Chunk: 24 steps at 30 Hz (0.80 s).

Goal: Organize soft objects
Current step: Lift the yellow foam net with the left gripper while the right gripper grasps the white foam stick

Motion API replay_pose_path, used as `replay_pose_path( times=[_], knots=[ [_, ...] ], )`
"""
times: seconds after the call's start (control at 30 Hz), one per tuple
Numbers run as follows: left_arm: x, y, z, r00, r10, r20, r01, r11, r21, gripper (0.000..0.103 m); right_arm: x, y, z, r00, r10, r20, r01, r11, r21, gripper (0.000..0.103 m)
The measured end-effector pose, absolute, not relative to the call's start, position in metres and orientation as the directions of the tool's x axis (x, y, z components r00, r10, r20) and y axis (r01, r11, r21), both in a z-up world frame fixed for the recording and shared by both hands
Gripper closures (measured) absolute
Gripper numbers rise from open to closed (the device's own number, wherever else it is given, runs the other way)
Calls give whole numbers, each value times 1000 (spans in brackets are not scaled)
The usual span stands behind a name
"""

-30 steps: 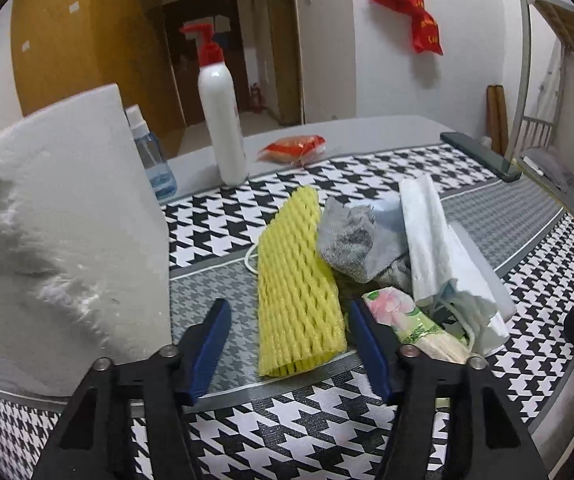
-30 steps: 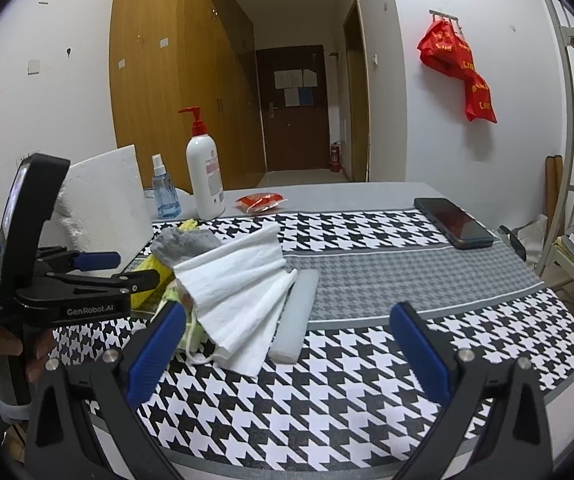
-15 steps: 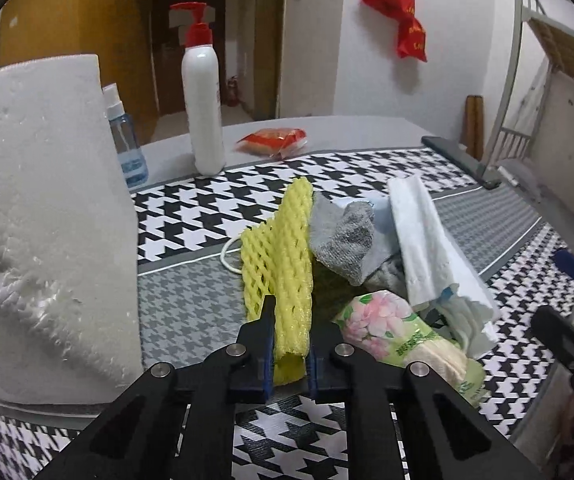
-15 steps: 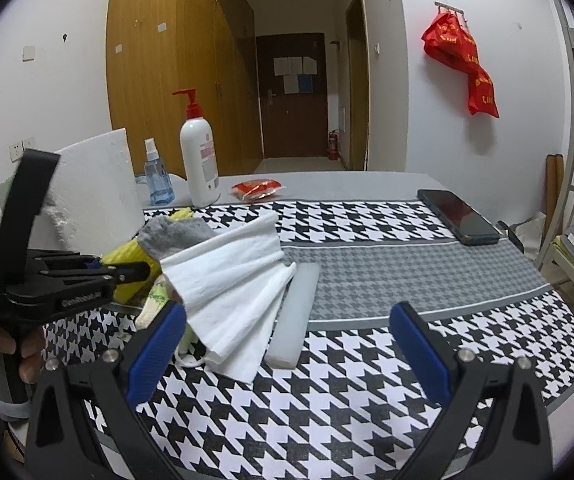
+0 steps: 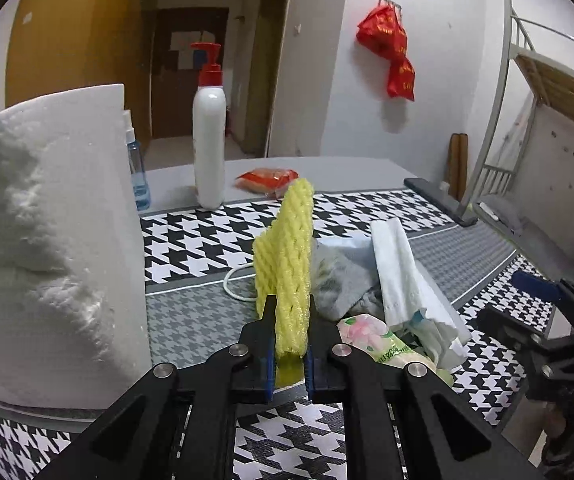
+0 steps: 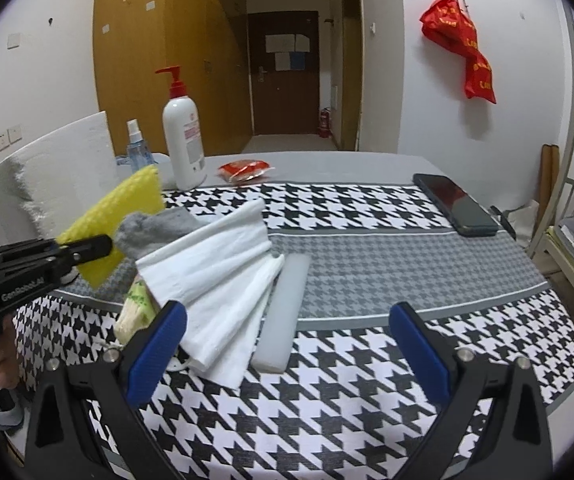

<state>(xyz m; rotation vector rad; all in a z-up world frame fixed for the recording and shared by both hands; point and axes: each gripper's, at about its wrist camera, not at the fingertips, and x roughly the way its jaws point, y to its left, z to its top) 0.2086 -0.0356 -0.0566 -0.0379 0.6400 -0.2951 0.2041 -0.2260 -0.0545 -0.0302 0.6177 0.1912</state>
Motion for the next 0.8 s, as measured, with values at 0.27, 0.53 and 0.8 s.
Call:
replay_pose_path(
  times=[0.27, 0.53, 0.8],
  knots=[
    [205, -34, -54, 771, -290, -566, 263, 956, -132, 92, 215, -220, -69, 755, 107, -646, -168, 985, -34, 30],
    [200, -31, -51, 785, -293, -545, 262, 955, -137, 92, 230, -211, -82, 707, 57, -705, -146, 987, -67, 49],
    [195, -31, -49, 795, -305, -524, 277, 951, -134, 92, 233, -202, -86, 673, 70, -736, -162, 985, -55, 60]
  ],
)
